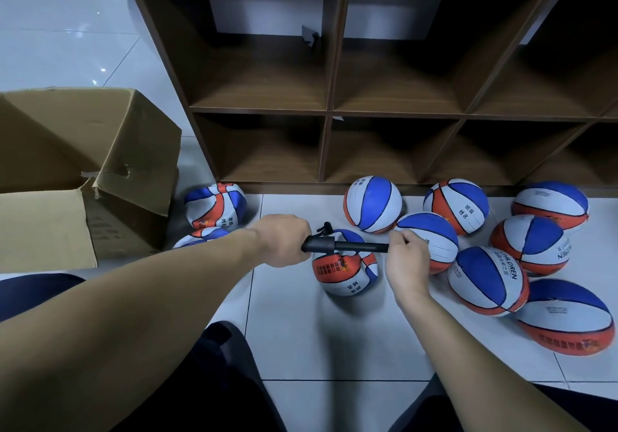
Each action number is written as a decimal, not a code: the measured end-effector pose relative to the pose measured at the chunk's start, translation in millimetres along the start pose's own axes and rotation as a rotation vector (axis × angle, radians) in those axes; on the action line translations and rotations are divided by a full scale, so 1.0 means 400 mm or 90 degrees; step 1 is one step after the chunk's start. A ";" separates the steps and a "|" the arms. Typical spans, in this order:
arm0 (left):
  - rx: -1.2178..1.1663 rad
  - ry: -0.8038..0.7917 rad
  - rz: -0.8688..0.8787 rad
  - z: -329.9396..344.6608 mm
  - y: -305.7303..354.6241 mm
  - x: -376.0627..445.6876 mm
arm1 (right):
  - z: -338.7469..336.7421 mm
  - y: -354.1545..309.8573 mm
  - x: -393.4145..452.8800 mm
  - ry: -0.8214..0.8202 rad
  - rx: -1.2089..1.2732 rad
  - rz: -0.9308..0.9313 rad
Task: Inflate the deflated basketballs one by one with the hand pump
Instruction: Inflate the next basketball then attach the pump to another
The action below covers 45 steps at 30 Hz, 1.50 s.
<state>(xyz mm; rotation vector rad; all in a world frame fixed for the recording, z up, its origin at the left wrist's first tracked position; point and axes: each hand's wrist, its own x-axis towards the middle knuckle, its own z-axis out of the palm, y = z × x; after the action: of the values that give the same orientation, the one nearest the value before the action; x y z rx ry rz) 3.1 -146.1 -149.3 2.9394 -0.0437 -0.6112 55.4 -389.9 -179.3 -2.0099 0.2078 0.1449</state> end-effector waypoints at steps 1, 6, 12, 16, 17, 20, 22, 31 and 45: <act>0.002 0.004 0.000 0.001 0.005 0.001 | 0.009 -0.005 -0.008 0.006 0.006 -0.006; 0.002 0.000 -0.002 0.006 0.034 -0.002 | 0.057 -0.011 -0.043 -0.015 0.002 -0.024; 0.003 0.002 0.003 0.016 0.063 0.000 | 0.107 -0.016 -0.088 -0.029 -0.032 -0.053; 0.012 -0.001 0.015 0.016 0.076 0.001 | 0.118 -0.015 -0.095 -0.048 -0.041 -0.053; 0.010 0.000 0.017 0.015 0.076 0.001 | 0.115 -0.016 -0.093 -0.051 -0.041 -0.055; -0.003 0.002 0.016 0.017 0.071 0.002 | 0.108 -0.016 -0.084 -0.067 -0.044 -0.049; -0.010 0.002 0.019 0.018 0.068 0.003 | 0.105 -0.017 -0.082 -0.077 -0.046 -0.050; -0.024 -0.012 -0.014 0.023 -0.002 0.000 | -0.001 0.005 0.011 -0.032 -0.033 0.011; -0.002 -0.017 -0.011 0.024 0.031 -0.005 | 0.073 -0.010 -0.059 -0.018 -0.025 -0.007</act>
<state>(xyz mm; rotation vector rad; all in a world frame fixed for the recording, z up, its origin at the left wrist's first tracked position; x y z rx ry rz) -2.7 -159.4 -155.5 2.9313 -0.0201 -0.6528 32.8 -360.0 -183.9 -2.0466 0.1780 0.1716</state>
